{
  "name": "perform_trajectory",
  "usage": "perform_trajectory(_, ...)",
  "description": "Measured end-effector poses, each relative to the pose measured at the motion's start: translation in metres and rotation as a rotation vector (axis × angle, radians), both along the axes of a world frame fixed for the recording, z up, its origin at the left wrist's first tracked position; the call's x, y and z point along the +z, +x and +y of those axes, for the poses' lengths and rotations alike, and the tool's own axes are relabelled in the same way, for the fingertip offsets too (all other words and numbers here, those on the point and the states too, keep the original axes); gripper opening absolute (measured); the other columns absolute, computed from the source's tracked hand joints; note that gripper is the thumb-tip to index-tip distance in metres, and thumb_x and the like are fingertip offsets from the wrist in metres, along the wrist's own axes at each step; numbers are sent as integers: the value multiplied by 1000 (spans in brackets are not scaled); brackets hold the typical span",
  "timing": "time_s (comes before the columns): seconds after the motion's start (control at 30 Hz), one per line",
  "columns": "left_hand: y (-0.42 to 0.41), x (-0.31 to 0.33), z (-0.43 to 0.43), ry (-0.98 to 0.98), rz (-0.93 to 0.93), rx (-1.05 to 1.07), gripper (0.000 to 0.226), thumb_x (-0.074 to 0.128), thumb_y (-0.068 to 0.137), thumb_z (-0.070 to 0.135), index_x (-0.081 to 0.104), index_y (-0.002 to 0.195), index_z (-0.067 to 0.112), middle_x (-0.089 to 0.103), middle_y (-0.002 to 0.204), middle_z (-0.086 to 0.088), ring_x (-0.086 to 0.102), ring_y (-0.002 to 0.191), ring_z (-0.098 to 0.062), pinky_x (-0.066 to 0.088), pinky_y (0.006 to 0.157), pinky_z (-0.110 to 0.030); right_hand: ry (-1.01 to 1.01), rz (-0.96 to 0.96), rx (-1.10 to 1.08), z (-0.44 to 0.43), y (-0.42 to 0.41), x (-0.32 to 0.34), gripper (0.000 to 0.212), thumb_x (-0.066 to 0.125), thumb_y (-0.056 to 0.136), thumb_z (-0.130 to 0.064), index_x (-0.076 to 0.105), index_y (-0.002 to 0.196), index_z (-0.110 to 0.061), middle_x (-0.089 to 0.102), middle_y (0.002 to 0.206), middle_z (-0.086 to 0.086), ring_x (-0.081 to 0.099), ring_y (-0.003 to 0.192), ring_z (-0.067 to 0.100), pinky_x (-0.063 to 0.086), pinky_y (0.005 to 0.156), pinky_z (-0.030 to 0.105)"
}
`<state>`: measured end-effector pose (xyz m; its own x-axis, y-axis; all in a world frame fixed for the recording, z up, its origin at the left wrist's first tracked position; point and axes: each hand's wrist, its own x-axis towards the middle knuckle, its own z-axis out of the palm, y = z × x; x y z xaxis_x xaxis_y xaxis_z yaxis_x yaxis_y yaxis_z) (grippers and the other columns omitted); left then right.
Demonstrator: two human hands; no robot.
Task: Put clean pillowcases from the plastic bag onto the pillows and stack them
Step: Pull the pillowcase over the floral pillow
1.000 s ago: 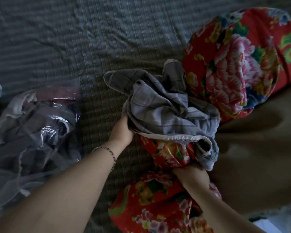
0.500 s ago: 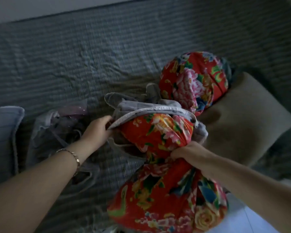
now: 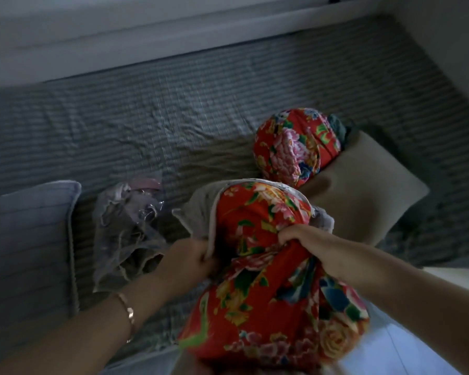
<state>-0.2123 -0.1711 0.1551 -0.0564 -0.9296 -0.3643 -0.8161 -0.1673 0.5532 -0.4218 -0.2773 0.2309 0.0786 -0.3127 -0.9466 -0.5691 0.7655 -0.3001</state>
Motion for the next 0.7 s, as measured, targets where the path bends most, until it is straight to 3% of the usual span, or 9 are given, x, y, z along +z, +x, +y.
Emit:
perform_trajectory(0.1, -9, 15, 0, -293, -22, -117, 33, 51, 74, 24, 51, 50, 1, 52, 61, -9, 48, 64, -18, 32, 56, -30, 20, 9, 63, 3, 2, -4, 21, 63, 81, -18, 44, 75, -13, 64, 90, 14, 62, 95, 32, 50, 92, 41)
perform_trajectory(0.17, -14, 25, -10, -359, 79, 138, 26, 52, 69, 13, 51, 50, -4, 52, 77, -6, 45, 71, -13, 32, 61, -19, 36, 3, 134, 9, 7, -8, 17, 64, 79, -19, 48, 79, -14, 65, 93, 13, 63, 91, 29, 52, 89, 39)
perform_trajectory(0.27, -7, 33, -34, -320, 163, 600, 7, 51, 78, -1, 54, 76, 5, 50, 81, 3, 45, 71, -11, 35, 66, -25, 45, -21, 227, 16, 15, -15, 14, 66, 78, -22, 61, 89, -14, 65, 97, 10, 63, 91, 27, 53, 88, 37)
perform_trajectory(0.37, 4, 44, -58, -63, 179, 746, 26, 52, 90, 7, 44, 114, 14, 47, 88, 6, 44, 71, -5, 35, 61, -26, 47, -21, 250, 18, 19, -23, 27, 68, 77, -25, 63, 101, -14, 64, 104, 9, 62, 96, 27, 52, 90, 37)
perform_trajectory(0.43, 10, 45, -70, 161, 73, 665, 41, 55, 91, 32, 44, 125, 13, 44, 99, 4, 49, 86, -12, 34, 68, -27, 42, -6, 277, 19, 19, -25, 32, 68, 77, -26, 62, 105, -13, 63, 108, 8, 60, 99, 26, 51, 90, 36)
perform_trajectory(0.5, 11, 43, -81, 187, -4, 546, 41, 59, 87, 43, 60, 112, 11, 54, 98, 2, 57, 101, -20, 37, 75, -27, 28, 12, 315, 20, 20, -28, 37, 67, 78, -27, 61, 111, -12, 61, 110, 7, 59, 101, 25, 50, 88, 32)
perform_trajectory(0.57, 0, 49, -85, -14, 10, 375, 27, 60, 88, 37, 70, 95, 12, 66, 90, -1, 63, 95, -21, 45, 75, -28, 8, 5, 348, 22, 20, -30, 31, 65, 80, -27, 61, 107, -11, 60, 109, 6, 57, 101, 23, 49, 86, 30)
perform_trajectory(0.63, -28, 60, -70, -171, 113, 94, 20, 57, 90, 33, 72, 91, 19, 69, 82, 4, 64, 78, -12, 50, 73, -29, -73, 1, 369, 26, 16, -33, 21, 62, 85, -26, 58, 100, -12, 58, 104, 4, 54, 99, 21, 45, 82, 27)
perform_trajectory(0.7, -61, 71, -40, -121, 338, -52, 18, 55, 92, 28, 69, 85, 20, 65, 69, 8, 60, 65, -2, 48, 64, -21, -185, -27, 410, 28, 16, -44, 27, 54, 91, -21, 56, 117, -11, 58, 119, 7, 54, 110, 25, 42, 86, 25)
